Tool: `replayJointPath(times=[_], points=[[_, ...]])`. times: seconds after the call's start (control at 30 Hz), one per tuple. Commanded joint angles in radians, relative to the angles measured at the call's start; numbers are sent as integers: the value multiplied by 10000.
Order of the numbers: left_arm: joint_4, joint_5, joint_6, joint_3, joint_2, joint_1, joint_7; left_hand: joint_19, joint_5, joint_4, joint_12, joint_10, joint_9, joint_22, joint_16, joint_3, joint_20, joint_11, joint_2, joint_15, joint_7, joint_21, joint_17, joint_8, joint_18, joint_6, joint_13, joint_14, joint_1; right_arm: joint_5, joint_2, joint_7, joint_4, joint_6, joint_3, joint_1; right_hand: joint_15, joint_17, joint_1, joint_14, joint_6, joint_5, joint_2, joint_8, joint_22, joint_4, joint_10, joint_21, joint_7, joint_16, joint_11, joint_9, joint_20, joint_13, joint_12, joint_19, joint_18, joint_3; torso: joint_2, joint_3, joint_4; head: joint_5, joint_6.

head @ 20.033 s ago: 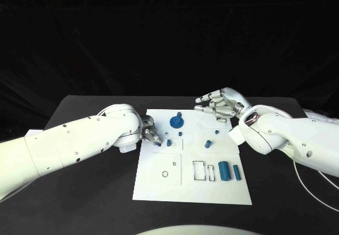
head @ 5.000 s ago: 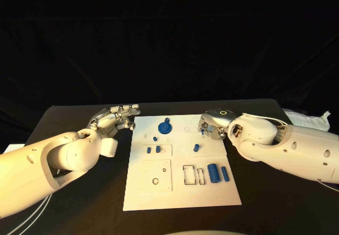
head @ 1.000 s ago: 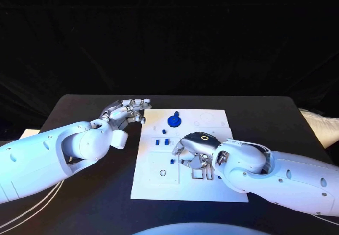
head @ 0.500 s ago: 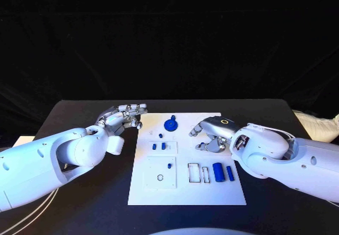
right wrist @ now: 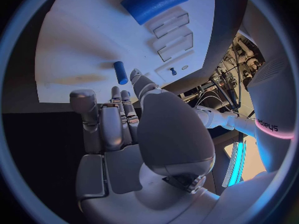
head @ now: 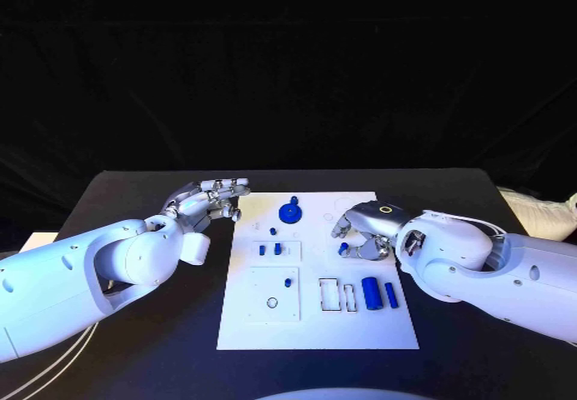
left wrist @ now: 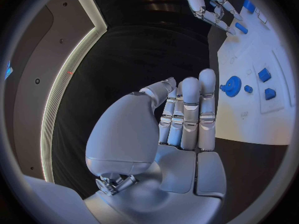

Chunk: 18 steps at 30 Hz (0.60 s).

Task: Assemble the parts on the task board

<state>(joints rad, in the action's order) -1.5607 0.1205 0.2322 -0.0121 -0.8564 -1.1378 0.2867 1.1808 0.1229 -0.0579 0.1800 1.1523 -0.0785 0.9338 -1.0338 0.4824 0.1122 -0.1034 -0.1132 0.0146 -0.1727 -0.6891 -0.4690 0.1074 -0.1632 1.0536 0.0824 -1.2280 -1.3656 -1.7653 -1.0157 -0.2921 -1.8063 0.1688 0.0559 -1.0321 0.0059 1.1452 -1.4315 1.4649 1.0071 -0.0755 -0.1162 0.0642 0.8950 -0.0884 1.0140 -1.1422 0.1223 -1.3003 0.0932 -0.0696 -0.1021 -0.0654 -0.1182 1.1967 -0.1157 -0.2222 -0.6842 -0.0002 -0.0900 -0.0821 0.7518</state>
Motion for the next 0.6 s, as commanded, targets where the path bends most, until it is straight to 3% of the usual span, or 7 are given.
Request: replayJointPath(times=[0.03, 0.33, 0.6], points=[[-16, -30, -223, 5, 5, 3, 15, -77, 9, -48, 28, -63, 16, -11, 68, 2, 24, 21, 41, -6, -51, 62, 13, 33, -171, -31, 5, 60, -69, -437, 68, -145, 91, -615, -3, 30, 45, -10, -131, 333, 120, -77, 22, 38, -3, -4, 126, 50, 36, 24, -2, -14, -49, -3, -74, 43, -196, 64, -5, -3, 1, 7, 21], [-14, -30, -229, 5, 3, 5, 12, -77, 9, -48, 28, -63, 16, -11, 68, 2, 24, 21, 41, -6, -51, 62, 13, 33, -171, -31, 5, 60, -69, -522, 238, -143, 235, -802, -11, 111, -18, 112, -432, 361, 622, -12, 316, 125, 144, -7, 708, -52, 79, -76, -70, -56, -26, 25, -213, 177, -169, -286, -5, 7, 2, 21, 74], [-15, -30, -228, 5, -2, 5, 7, -77, 9, -48, 28, -63, 16, -11, 68, 2, 24, 21, 41, -6, -51, 62, 13, 33, -171, -31, 5, 60, -69, -560, 293, -164, 303, -833, -13, 130, -72, 225, -616, 380, 984, 91, 419, 169, 312, 14, 1115, -179, 89, -170, -128, -81, -5, 32, -181, 280, -139, -766, 4, 0, 9, 2, 82]])
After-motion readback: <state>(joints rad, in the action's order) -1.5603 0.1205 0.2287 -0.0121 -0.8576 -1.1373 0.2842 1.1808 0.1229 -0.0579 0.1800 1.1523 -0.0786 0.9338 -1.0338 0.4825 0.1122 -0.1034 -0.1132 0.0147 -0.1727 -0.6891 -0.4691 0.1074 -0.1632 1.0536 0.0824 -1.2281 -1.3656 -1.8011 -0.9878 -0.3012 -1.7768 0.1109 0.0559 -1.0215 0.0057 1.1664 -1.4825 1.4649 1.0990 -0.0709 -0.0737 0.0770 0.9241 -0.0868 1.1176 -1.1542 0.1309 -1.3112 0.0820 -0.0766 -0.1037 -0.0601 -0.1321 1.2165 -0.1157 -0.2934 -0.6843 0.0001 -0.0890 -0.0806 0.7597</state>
